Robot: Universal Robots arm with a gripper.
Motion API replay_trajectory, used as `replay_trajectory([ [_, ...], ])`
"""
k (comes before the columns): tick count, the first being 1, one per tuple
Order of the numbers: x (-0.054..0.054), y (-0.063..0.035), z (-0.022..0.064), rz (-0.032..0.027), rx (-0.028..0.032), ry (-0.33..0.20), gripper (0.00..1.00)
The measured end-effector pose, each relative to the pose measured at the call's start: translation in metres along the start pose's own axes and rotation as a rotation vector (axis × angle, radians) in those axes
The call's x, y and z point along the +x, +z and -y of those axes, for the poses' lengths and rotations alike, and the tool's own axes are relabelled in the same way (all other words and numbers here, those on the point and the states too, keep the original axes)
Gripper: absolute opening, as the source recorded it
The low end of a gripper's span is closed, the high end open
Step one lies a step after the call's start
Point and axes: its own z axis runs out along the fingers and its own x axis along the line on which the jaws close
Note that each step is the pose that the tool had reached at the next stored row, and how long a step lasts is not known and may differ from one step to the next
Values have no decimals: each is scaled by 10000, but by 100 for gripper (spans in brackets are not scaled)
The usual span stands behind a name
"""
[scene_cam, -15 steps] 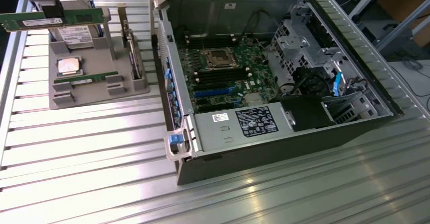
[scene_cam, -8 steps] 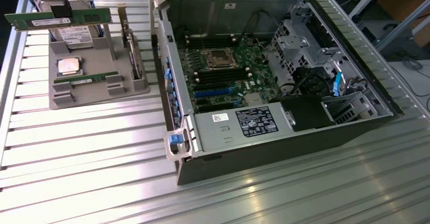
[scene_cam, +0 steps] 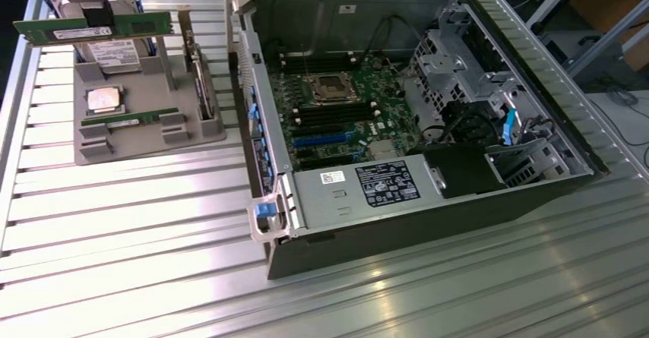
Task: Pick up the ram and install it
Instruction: 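Pick up the ram and move it above insertion slot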
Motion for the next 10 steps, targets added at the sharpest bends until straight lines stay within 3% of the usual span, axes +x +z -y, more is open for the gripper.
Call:
replay_trajectory([
  [10, 9, -4, 82, -3, 0, 0, 12],
])
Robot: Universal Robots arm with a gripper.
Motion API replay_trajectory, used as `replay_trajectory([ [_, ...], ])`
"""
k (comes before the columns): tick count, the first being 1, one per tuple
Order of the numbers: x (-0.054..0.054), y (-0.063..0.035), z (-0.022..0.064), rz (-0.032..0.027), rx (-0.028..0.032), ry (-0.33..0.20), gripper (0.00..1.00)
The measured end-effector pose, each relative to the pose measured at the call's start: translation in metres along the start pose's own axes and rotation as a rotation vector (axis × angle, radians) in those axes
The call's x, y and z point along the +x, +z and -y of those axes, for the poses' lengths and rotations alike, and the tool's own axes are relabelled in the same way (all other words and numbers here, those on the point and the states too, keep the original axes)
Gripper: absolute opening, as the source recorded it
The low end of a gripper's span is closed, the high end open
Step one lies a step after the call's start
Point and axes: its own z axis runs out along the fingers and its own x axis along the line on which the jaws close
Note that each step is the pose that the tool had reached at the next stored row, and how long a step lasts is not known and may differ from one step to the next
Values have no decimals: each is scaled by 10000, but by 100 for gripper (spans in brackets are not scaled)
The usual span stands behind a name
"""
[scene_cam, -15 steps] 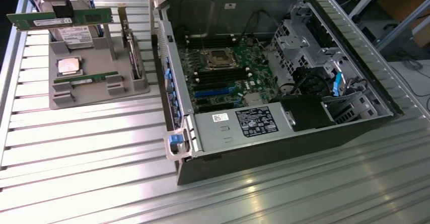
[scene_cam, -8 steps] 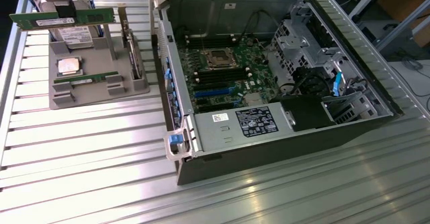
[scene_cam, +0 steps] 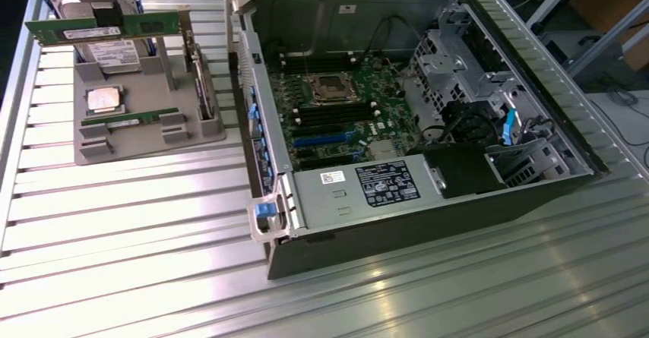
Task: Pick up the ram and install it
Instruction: 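Pick up the ram and move it above insertion slot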
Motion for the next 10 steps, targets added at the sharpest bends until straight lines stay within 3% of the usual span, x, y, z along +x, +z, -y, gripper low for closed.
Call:
replay_trajectory([
  [10, 10, -4, 91, 0, 0, 0, 12],
])
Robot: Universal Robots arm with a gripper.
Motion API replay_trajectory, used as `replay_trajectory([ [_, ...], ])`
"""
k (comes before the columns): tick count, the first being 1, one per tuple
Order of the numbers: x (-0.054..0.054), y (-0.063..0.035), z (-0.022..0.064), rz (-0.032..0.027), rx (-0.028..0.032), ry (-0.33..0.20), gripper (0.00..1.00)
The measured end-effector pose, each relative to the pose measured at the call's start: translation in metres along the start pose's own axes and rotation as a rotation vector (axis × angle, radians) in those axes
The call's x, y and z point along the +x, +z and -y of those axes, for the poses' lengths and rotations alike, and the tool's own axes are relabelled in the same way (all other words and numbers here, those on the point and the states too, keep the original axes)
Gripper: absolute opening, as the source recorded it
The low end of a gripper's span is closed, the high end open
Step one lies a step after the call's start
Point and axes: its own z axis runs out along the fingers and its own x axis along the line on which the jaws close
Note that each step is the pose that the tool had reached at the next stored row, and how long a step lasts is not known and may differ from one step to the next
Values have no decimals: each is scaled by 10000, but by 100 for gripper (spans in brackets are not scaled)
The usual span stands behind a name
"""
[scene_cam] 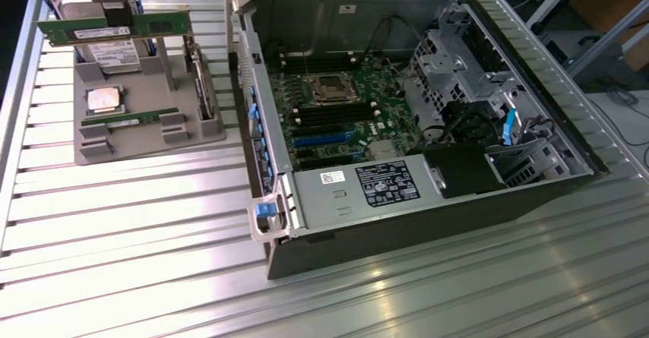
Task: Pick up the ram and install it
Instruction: 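Pick up the ram and move it above insertion slot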
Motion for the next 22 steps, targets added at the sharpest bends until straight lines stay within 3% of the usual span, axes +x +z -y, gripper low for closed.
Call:
replay_trajectory([
  [22, 26, -10, 232, 1, 0, 0, 12],
])
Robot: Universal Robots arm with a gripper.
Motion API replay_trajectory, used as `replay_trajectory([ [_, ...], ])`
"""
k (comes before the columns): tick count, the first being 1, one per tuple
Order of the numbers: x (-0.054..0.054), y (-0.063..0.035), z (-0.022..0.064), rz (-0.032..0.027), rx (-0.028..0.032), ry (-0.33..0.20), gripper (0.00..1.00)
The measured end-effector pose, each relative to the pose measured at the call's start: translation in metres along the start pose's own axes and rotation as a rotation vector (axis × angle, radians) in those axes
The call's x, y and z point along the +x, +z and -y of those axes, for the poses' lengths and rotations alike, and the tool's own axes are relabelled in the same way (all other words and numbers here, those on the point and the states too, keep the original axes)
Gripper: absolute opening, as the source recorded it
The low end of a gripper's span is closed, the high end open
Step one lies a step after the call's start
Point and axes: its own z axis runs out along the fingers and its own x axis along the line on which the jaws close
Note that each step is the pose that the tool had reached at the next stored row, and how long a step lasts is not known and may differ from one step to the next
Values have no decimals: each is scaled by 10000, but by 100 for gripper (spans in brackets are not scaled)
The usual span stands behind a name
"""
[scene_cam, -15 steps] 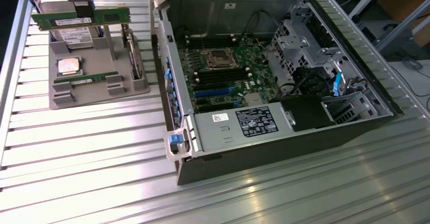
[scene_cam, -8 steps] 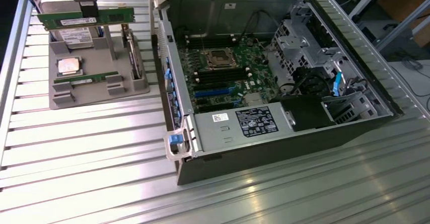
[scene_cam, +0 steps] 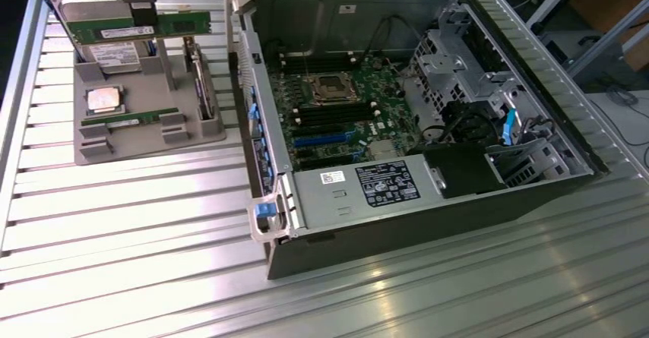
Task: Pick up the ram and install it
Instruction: 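Pick up the ram and move it above insertion slot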
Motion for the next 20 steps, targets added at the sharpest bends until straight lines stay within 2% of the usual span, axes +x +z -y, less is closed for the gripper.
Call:
replay_trajectory([
  [10, 12, -5, 102, 0, 0, 0, 12],
  [20, 32, -12, 281, 0, -1, 0, 12],
])
